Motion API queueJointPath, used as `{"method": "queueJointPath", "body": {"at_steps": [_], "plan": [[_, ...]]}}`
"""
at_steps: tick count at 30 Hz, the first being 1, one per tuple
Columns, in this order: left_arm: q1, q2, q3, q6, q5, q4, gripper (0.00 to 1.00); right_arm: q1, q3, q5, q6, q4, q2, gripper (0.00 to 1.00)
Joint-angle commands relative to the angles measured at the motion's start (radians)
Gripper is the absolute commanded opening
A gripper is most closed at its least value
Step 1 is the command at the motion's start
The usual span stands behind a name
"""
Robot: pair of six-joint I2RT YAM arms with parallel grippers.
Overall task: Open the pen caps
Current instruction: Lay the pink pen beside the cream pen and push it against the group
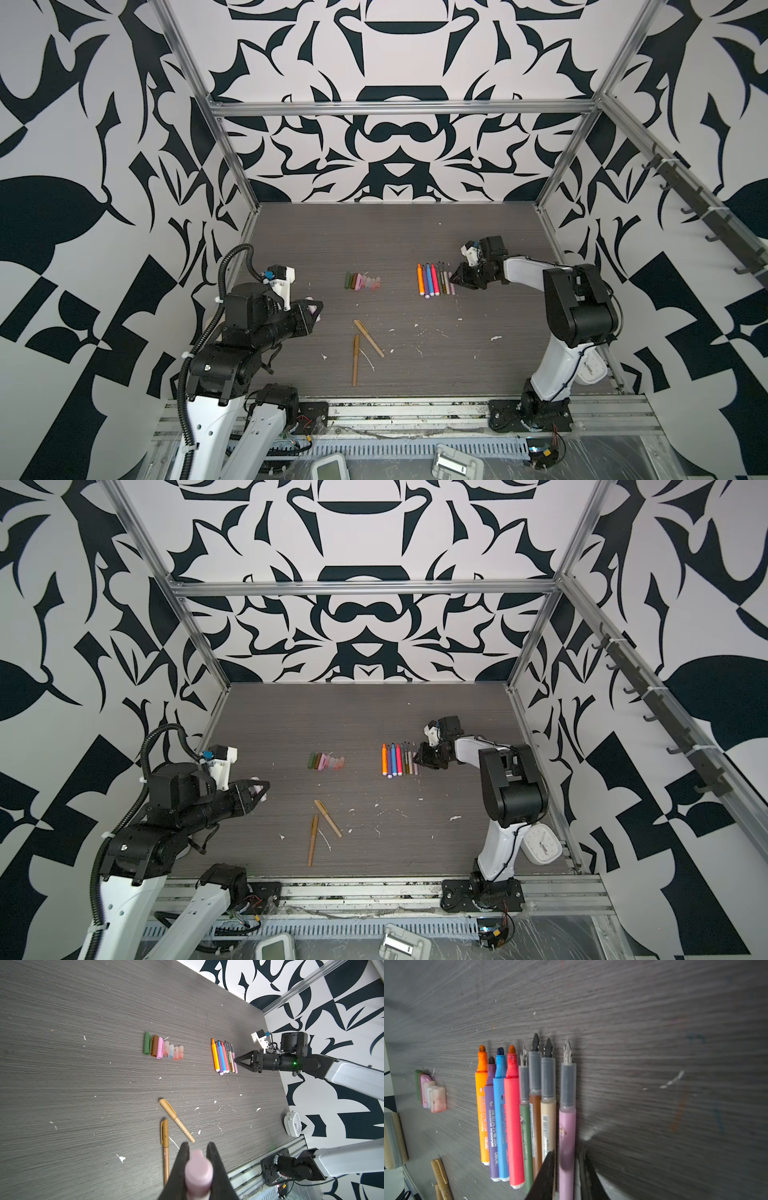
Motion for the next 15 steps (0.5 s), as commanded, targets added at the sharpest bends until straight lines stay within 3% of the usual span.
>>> {"method": "queueJointPath", "body": {"at_steps": [1,15], "plan": [[0.005,0.0,-0.016,0.009,0.0,-0.004,0.0,0.0,0.021,-0.03,0.005,0.006,-0.04,0.24],[0.005,-0.002,-0.016,0.007,-0.006,-0.006,0.0,0.001,0.026,-0.052,0.017,0.018,-0.043,0.24]]}}
